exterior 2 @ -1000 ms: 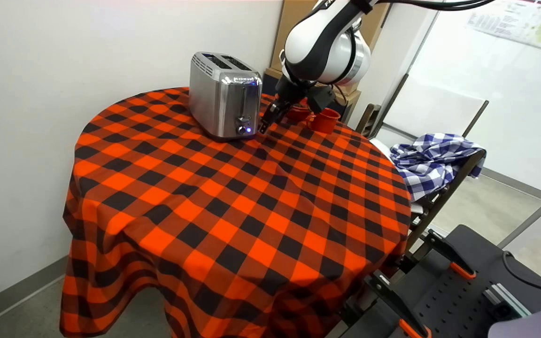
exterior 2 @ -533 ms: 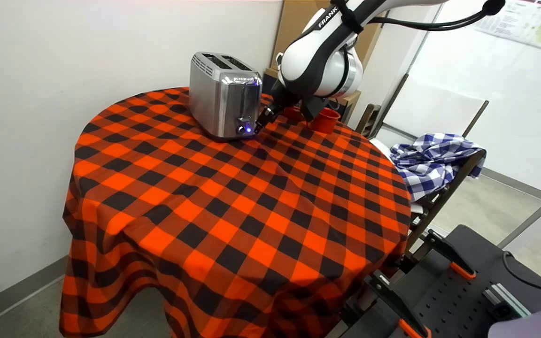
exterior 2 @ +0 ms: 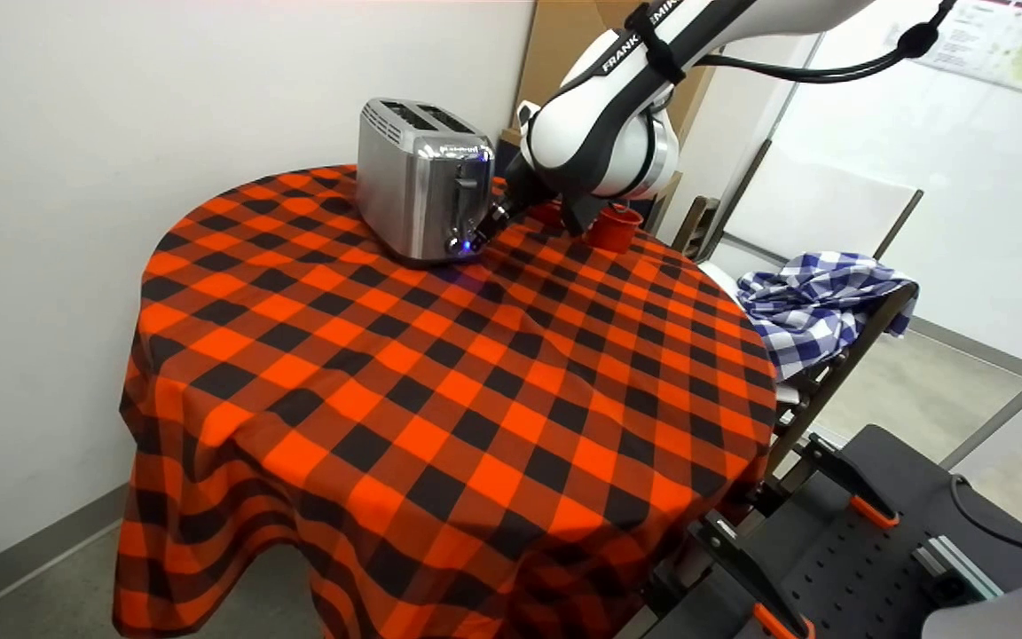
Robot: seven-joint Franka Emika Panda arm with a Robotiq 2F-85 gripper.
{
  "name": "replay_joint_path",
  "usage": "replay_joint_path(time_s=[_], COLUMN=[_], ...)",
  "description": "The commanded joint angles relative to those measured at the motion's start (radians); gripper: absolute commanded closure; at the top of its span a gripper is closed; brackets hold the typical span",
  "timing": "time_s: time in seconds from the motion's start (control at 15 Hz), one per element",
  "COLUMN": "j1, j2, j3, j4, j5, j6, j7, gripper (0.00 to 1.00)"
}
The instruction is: Press the button on the toaster
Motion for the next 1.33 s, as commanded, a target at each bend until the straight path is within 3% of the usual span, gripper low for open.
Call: replay_joint_path(time_s=[0.0,0.27,0.47,0.6,0.8,1.0,1.13,1.27], j1=[-0.045,-0.124,-0.140,-0.123,-0.082,0.035,0.178,0.272], j2=[0.026,-0.023,-0.098,-0.169,-0.301,-0.447,-0.562,-0.671], j3=[0.042,0.135,0.154,0.130,0.084,-0.041,-0.209,-0.358], j4=[0.021,-0.002,-0.026,-0.062,-0.172,-0.310,-0.419,-0.507], j5=[-0.046,0.010,0.110,0.178,0.243,0.214,0.132,-0.010], j6=[0.016,-0.235,-0.389,-0.355,-0.203,-0.067,-0.037,-0.088], j7=[0.007,-0.004,0.000,0.040,0.136,0.299,0.459,0.602], gripper=[0.00,0.00,0.00,0.00,0.00,0.00,0.00,0.00])
